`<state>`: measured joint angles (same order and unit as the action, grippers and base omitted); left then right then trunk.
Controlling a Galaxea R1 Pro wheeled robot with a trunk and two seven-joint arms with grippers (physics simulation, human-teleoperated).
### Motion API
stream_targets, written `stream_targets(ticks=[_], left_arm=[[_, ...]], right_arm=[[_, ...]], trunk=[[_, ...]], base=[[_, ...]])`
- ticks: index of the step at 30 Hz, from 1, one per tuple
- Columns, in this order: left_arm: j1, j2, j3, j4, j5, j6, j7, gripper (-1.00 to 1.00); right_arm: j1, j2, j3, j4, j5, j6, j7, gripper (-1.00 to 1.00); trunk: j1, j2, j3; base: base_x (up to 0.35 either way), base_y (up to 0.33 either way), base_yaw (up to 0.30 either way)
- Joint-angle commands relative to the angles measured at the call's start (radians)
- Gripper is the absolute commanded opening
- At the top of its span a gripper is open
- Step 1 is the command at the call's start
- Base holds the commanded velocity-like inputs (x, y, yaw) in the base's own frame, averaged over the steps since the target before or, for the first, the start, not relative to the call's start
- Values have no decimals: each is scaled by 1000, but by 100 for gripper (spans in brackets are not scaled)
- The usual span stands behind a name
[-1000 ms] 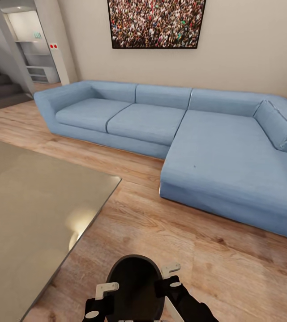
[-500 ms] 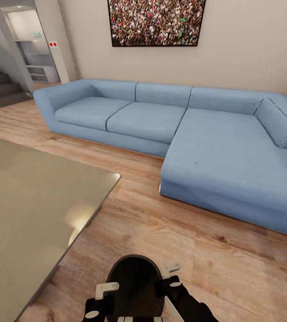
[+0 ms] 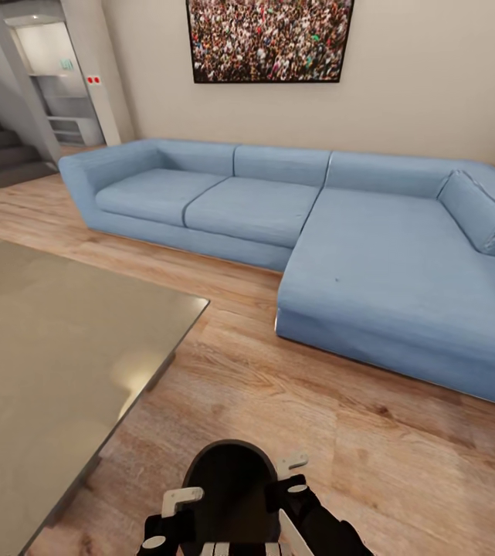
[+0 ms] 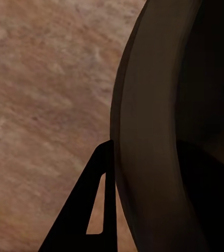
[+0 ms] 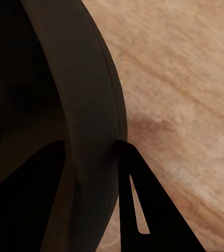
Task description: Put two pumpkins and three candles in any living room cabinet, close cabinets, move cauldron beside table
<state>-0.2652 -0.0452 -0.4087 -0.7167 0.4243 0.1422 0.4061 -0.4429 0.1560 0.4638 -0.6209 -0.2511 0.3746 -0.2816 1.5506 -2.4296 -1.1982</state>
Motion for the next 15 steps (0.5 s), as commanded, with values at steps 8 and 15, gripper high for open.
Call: stream_targets(ticks=[8,15], left_arm=[[1,-21,-13,6,-7,-1,-3,-100],[1,-21,-13,6,-7,-1,-3,-100]], right_arm=[[1,16,7,9,-17,-33,36,-100],[1,16,7,9,-17,-33,36,-100]], trunk=[[26,-28,-14],[26,-28,-14]], base=[[0,0,0],[0,0,0]])
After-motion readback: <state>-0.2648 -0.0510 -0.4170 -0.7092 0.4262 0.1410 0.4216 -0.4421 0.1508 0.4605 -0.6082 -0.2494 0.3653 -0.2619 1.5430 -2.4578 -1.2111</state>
